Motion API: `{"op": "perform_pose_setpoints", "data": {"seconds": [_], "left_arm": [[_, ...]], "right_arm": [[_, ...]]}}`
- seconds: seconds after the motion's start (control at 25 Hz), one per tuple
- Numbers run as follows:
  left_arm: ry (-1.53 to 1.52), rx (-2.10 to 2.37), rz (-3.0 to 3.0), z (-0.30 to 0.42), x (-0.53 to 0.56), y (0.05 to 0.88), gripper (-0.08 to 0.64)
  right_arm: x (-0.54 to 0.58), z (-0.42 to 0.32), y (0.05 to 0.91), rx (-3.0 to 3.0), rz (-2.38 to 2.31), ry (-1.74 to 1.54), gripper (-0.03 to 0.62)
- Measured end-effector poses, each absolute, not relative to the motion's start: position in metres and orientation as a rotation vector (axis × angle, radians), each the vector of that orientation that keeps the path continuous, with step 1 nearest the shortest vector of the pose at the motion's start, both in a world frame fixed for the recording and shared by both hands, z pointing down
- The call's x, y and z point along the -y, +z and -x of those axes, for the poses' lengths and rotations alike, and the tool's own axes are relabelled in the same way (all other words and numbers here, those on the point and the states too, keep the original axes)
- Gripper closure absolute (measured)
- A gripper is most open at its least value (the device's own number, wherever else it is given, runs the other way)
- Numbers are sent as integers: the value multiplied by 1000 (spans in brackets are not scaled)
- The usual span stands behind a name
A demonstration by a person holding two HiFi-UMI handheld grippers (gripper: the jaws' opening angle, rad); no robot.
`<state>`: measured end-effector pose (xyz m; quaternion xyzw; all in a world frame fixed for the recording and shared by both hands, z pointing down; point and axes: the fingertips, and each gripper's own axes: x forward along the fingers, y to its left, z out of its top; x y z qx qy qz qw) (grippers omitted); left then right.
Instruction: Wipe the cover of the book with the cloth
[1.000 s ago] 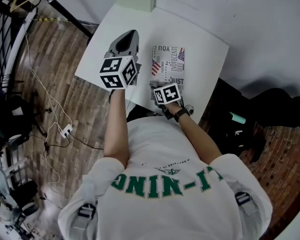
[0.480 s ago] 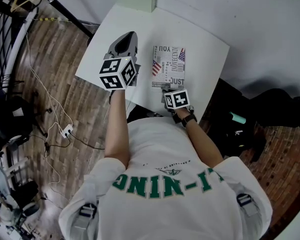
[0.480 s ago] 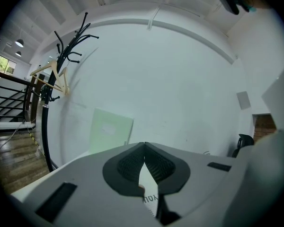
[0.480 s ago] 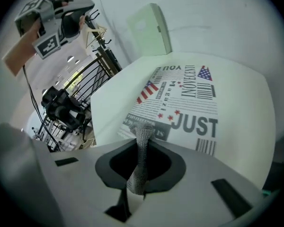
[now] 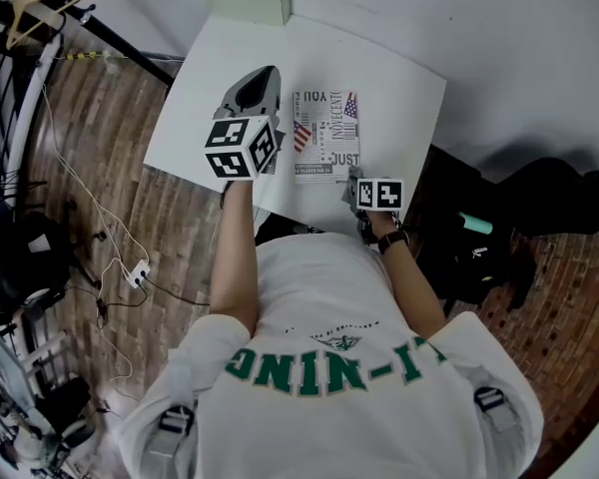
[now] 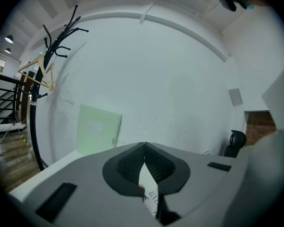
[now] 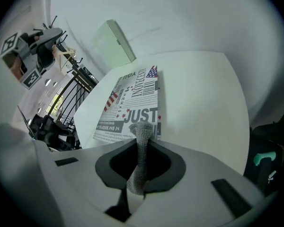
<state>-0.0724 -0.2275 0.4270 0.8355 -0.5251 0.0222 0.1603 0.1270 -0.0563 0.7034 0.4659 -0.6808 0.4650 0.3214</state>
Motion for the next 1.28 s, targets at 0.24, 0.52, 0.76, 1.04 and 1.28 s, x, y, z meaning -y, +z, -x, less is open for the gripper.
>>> {"op": "perform_pose_setpoints", "data": {"seconds": [0.24,0.52,0.76,1.04,1.28], "left_arm": [[71,1515,-2387,76,230,423,546],[66,1582,-2361,101,238,413,546],[74,1669,-2399,108,242,382,546],[64,1749,-2433,110,245,343,546],[92,1805,-2468,113,246,327,546]], "right_arm": [[79,-120,682,1839,-1294,1241,554],[188,-102,574,2143,-1476,822,554],[243,-95,461,2325,-1636,515,554],[257,-86,365,2454,-1736,259,554],[256,-82,328,2465,-1782,84,555]]}}
